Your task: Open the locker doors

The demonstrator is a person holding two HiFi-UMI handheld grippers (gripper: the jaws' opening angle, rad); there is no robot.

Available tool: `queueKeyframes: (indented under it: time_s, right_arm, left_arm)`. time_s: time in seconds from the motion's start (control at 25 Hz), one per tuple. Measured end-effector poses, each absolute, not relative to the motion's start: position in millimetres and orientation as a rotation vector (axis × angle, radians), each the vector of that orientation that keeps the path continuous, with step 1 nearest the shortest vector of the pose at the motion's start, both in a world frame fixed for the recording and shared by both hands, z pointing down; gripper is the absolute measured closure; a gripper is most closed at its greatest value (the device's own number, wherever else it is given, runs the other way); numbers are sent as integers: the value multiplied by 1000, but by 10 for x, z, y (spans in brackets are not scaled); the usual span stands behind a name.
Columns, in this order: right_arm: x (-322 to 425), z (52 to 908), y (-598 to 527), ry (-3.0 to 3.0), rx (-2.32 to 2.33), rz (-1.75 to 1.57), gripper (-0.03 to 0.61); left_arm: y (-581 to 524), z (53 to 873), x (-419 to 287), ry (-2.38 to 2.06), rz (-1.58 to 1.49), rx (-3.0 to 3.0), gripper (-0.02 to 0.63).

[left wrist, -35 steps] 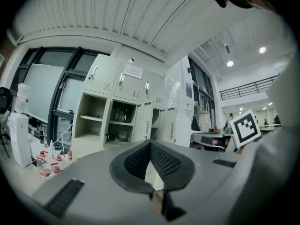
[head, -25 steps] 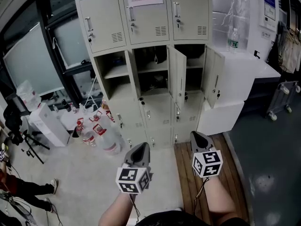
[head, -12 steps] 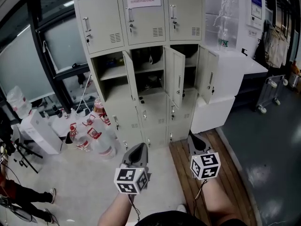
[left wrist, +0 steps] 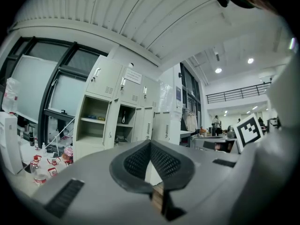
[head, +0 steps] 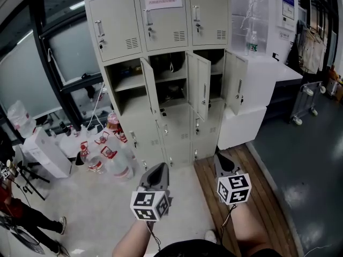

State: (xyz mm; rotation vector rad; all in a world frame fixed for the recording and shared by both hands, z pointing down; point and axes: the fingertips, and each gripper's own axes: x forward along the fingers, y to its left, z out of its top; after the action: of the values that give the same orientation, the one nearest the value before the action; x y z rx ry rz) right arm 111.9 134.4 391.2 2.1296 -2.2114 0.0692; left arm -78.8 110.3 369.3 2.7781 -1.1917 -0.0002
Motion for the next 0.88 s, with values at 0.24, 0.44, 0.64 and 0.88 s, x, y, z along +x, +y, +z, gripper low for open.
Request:
queueKeyframes:
  time_s: [0.24,0.44,0.64,0.88]
  right_arm:
    - [1128,3918,1387,-2219,2132,71,578]
    - [1155,3896,1410,-2224,2124,73,578]
    - [1192,3901,1419,-2227,2118,74,578]
    - [1222,3913,1428,-2229,2108,76,578]
  left_arm:
    - [1157,3688,-790,-1197,-6,2780,614]
    - [1195,3652,-764,-1198,-16,2778,613]
    - [1208,3655,-720,-1199,-15,2779,614]
    - [1217,3649,-677,-1199,-17,2777,614]
